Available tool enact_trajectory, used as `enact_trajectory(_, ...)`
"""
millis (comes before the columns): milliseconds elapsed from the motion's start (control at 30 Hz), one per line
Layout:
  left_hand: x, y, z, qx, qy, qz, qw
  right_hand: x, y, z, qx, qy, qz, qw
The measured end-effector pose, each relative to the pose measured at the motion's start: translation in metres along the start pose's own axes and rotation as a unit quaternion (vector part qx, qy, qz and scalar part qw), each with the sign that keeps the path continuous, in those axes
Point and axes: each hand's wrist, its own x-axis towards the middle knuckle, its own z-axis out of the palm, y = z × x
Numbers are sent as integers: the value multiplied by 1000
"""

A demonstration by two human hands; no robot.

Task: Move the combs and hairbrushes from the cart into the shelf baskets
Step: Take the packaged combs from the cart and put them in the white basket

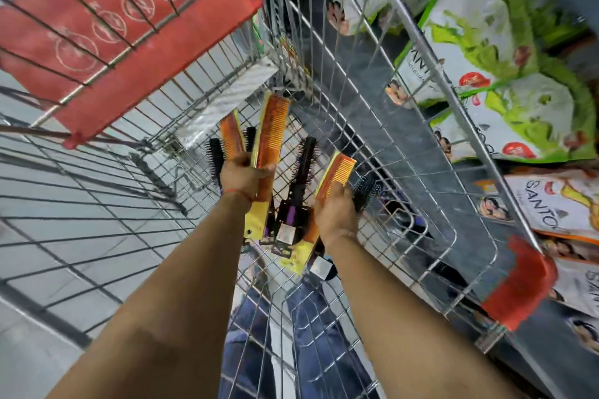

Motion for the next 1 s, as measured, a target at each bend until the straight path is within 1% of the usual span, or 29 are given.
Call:
enact_trajectory(67,-1,-5,1,-4,0,-13,1000,5,-11,9,53,9,43,998)
enact_trajectory(100,-2,-7,1,5,-3,-16,1000,9,-11,12,45,15,50,998)
enact_trajectory(167,-3,-11,3,26,-13,-23,999,16,-4,14,11,-9,52,999)
enact_trajectory(200,-3,-12,2,35,-17,-31,999,18,-1,12,18,-22,64,998)
enact_trajectory(233,-3,-14,2,36,-20,-39,998,20,1,10,-2,-36,73,997)
enact_trajectory(300,-4,-17,0,31,-30,-56,997,21,0,5,-81,-39,69,994)
enact_trajectory(333,-5,-18,0,27,-37,-65,997,22,-1,4,-77,-29,78,994)
enact_trajectory(400,-6,-19,0,15,-44,-73,996,22,-3,0,-8,-3,116,993)
enact_trajectory(467,-5,-21,-1,11,-44,-74,996,24,-1,-1,73,43,159,984)
enact_trajectory(533,-4,-21,-2,14,-32,-72,997,23,1,-3,157,67,162,972)
enact_trajectory(600,-2,-21,-2,6,-17,-63,998,24,4,-8,236,68,164,956)
enact_trajectory(667,-2,-20,-2,-2,-15,-63,998,24,8,-12,299,38,174,938)
enact_trajectory(733,-1,-19,-3,-6,-13,-63,998,22,13,-16,331,2,154,931)
enact_trajectory(800,-6,-16,-3,-21,-12,-53,998,16,12,-22,367,-11,128,921)
enact_trajectory(933,-21,0,-13,-82,-19,-27,996,3,1,-39,467,-32,85,879)
enact_trajectory(1000,-26,12,-23,-123,-38,10,992,-8,-8,-51,501,-8,47,864)
